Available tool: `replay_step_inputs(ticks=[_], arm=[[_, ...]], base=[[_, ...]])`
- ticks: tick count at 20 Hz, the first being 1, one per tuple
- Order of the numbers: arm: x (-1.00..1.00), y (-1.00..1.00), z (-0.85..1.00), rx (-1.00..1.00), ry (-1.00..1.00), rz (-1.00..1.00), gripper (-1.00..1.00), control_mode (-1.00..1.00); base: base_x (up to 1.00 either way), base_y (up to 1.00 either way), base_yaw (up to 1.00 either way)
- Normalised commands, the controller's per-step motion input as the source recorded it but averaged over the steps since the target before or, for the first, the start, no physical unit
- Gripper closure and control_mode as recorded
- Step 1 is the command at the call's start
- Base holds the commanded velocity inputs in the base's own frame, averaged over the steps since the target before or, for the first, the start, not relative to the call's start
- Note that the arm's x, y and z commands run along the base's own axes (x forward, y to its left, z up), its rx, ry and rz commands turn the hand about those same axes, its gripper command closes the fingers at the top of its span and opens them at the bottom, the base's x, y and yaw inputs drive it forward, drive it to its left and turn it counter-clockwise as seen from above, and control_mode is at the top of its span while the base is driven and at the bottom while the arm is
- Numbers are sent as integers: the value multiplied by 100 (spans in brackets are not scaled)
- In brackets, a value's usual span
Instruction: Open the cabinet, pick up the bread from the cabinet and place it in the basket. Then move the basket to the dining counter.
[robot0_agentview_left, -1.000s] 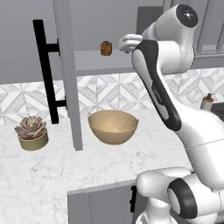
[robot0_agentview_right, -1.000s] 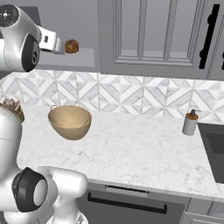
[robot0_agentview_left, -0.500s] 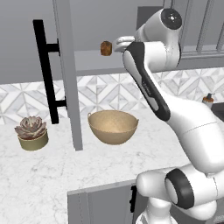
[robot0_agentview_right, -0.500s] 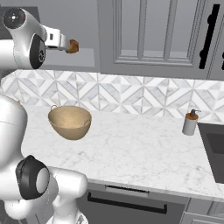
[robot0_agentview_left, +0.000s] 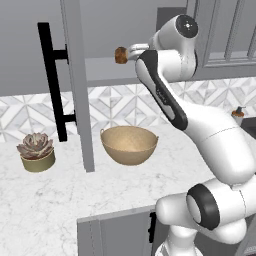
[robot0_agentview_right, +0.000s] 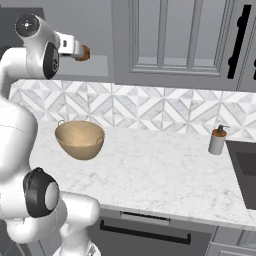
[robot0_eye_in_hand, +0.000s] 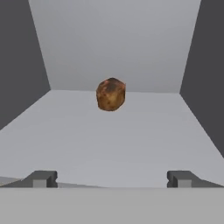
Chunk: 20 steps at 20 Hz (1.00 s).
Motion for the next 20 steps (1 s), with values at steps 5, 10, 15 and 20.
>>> replay_step_inputs(ticks=[5, 10, 15, 20], arm=[[32, 12, -7, 0, 0, 0, -100, -100], [32, 2, -12, 0, 0, 0, -100, -100], [40, 1, -5, 0, 0, 0, -100, -100], [43, 8, 0, 0, 0, 0, -100, -100]], base=[[0, 0, 0], [0, 0, 0], [0, 0, 0], [0, 0, 0]])
